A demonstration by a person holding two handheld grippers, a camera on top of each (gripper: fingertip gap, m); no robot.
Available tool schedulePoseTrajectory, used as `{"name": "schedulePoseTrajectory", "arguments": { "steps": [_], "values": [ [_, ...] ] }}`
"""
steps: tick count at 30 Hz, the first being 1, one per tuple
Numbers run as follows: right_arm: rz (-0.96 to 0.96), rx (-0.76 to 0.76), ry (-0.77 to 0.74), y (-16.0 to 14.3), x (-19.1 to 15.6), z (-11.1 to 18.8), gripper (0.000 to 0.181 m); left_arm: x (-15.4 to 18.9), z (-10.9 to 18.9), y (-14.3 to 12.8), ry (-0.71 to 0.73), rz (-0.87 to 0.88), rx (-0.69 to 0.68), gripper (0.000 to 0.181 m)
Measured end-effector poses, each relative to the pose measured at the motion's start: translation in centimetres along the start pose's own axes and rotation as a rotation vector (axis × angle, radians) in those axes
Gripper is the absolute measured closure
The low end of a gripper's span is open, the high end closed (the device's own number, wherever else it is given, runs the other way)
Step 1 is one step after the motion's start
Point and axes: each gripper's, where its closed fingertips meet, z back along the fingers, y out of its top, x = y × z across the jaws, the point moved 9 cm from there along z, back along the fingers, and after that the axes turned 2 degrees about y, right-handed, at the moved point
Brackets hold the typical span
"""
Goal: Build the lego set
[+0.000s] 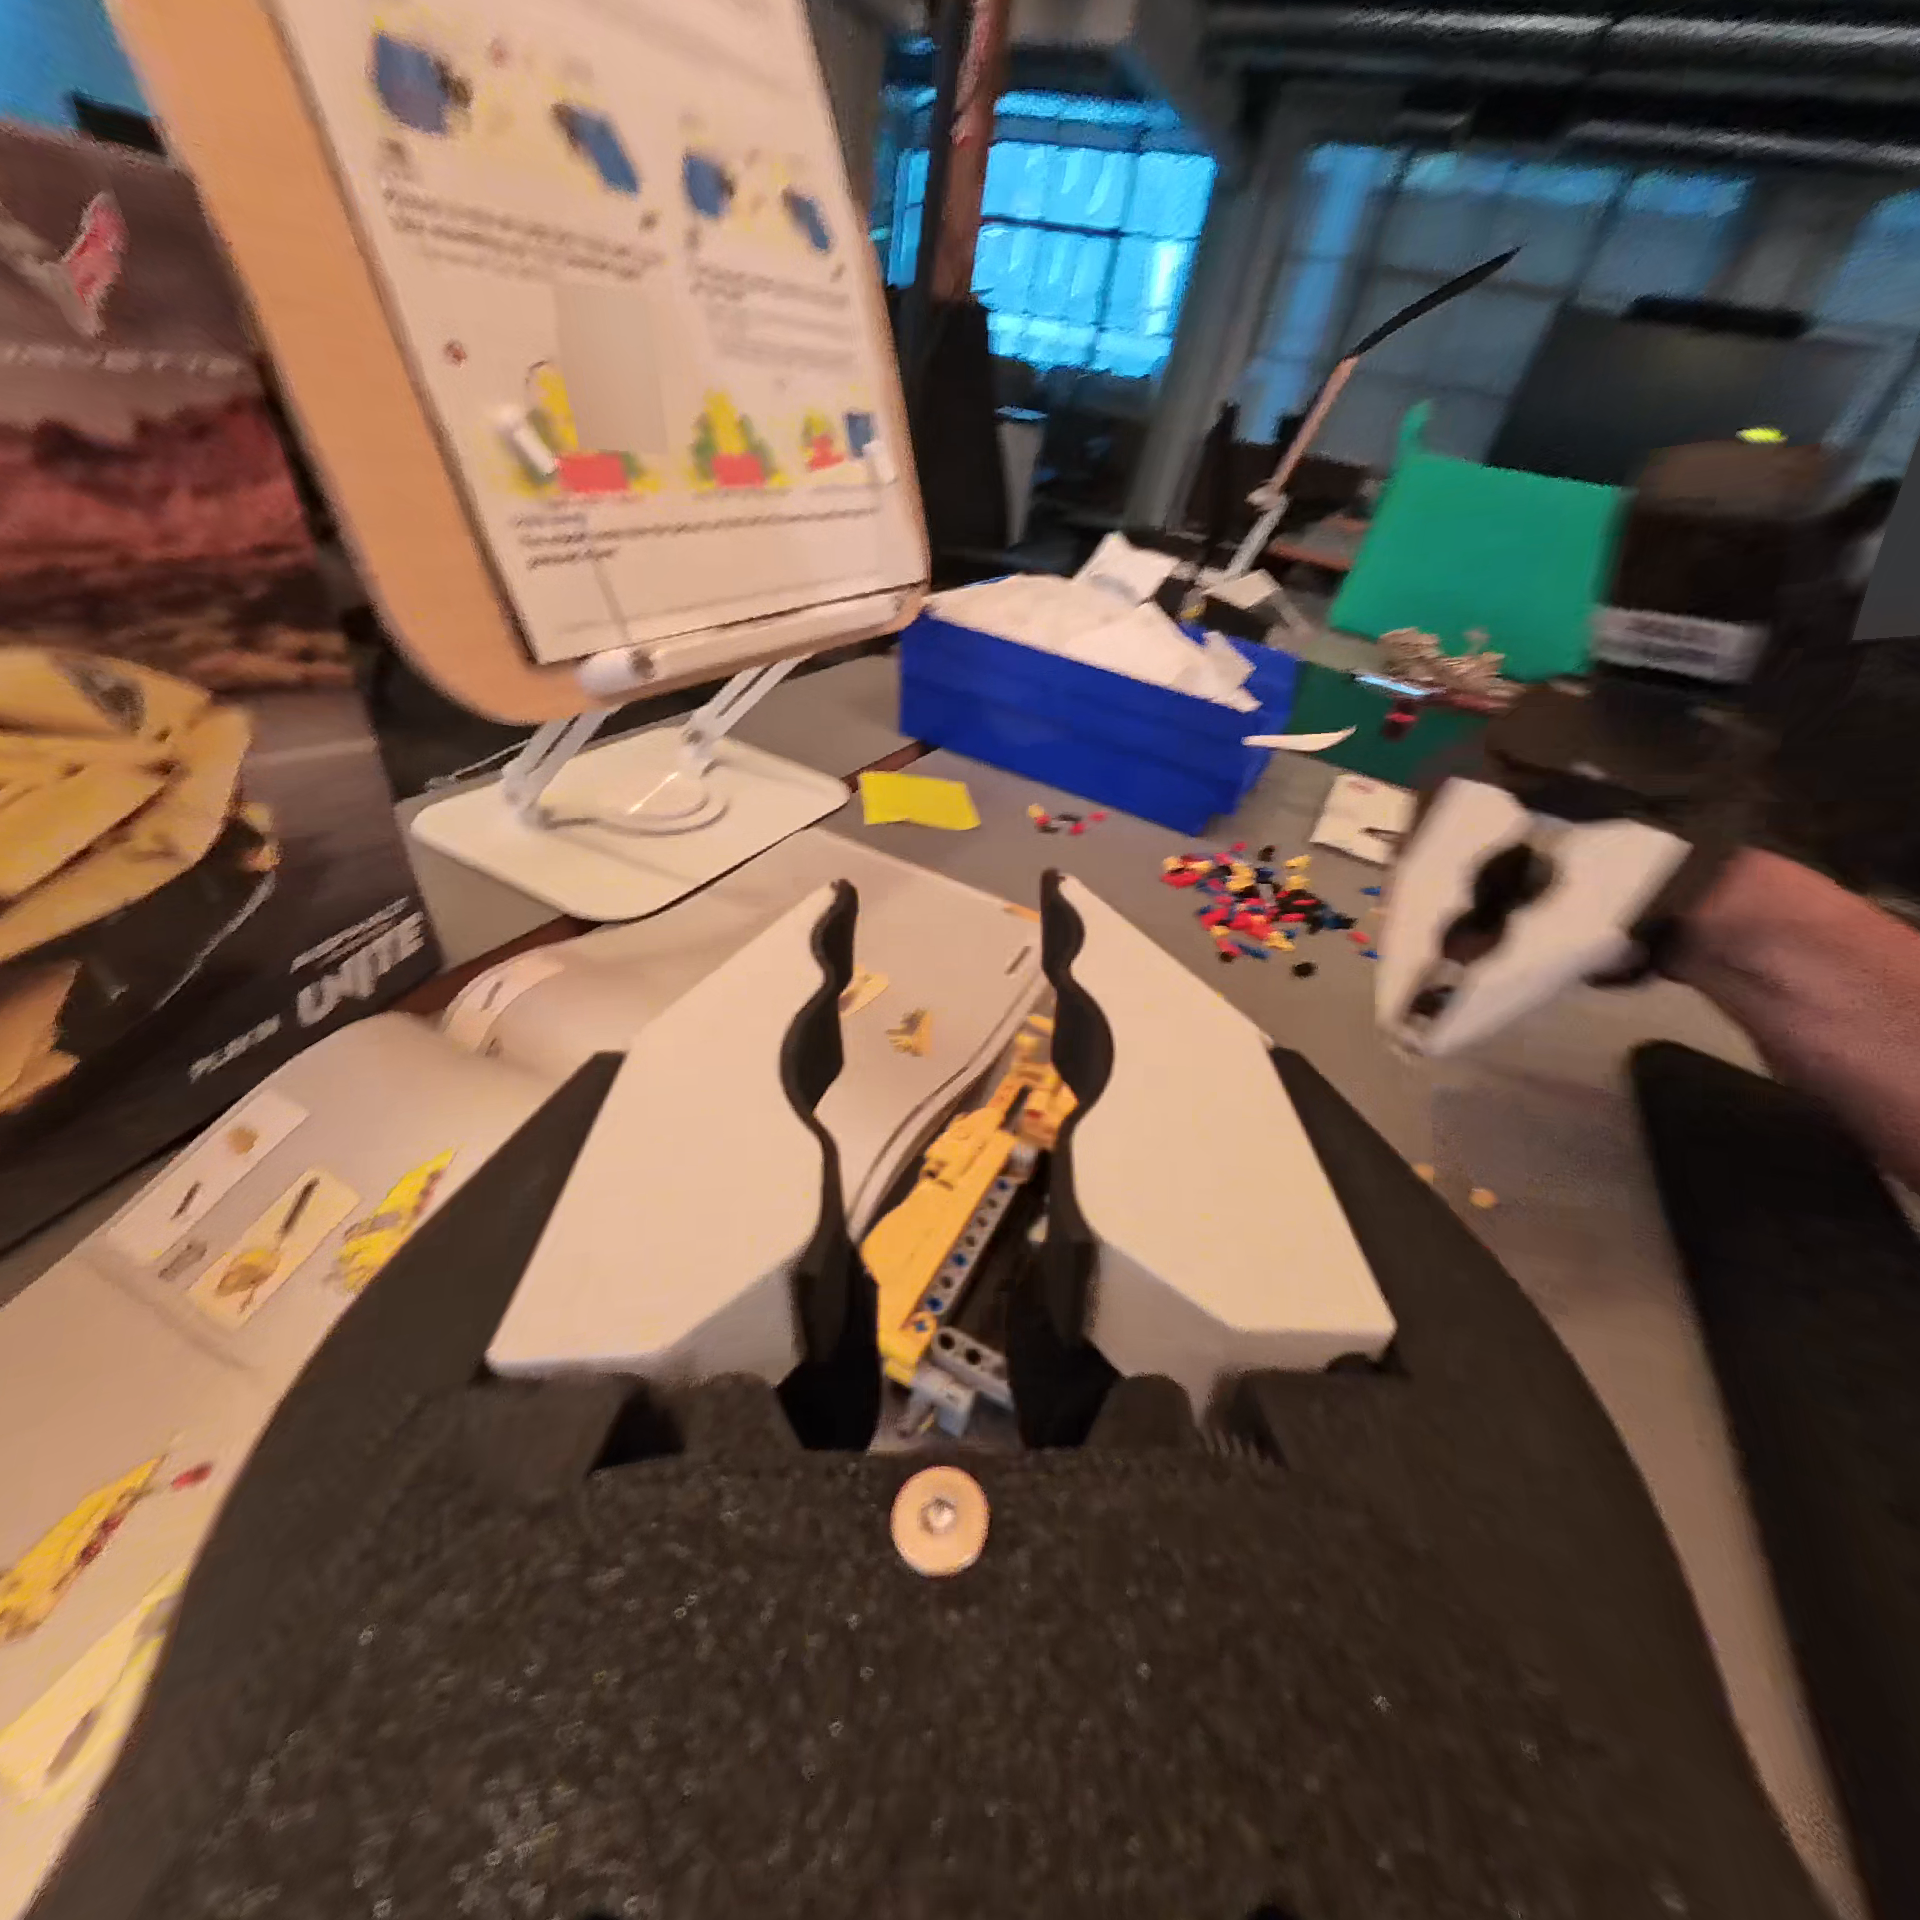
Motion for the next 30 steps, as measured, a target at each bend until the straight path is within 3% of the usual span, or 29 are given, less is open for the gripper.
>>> {"name": "schedulePoseTrajectory", "arguments": {
  "steps": [3, 6, 9, 11, 13, 17, 19, 30],
  "values": [
    [-0.013, 0.140, 0.132, 2.5, 2.7, 0.6, 0.176, 2.1, -0.1, 0.0, -0.157, -0.036, -0.004, 0.147],
    [-0.054, 0.281, 0.183, 3.0, 4.4, 0.1, 0.176, 4.6, -1.7, -0.8, -0.298, -0.006, -0.126, 0.149],
    [-0.012, 0.360, 0.059, 2.1, 4.2, -0.4, 0.176, 5.6, -3.5, -1.9, -0.311, -0.039, -0.178, 0.149],
    [0.074, 0.385, -0.105, 1.6, 3.9, -0.5, 0.176, 5.7, -4.2, -2.5, -0.313, -0.031, -0.188, 0.149],
    [0.201, 0.381, -0.304, 1.6, 3.6, -0.5, 0.176, 5.4, -4.7, -2.7, -0.311, 0.025, -0.185, 0.149],
    [0.467, 0.327, -0.526, 1.9, 2.6, -1.2, 0.176, 5.2, -5.7, -2.5, -0.327, 0.197, -0.132, 0.149],
    [0.509, 0.338, -0.549, 1.8, 2.2, -1.6, 0.176, 5.7, -6.0, -2.6, -0.369, 0.217, -0.110, 0.161],
    [0.540, 0.314, -0.522, 1.4, 1.8, -1.7, 0.176, 6.5, -7.1, -3.4, -0.401, 0.244, -0.150, 0.162]
  ]
}}
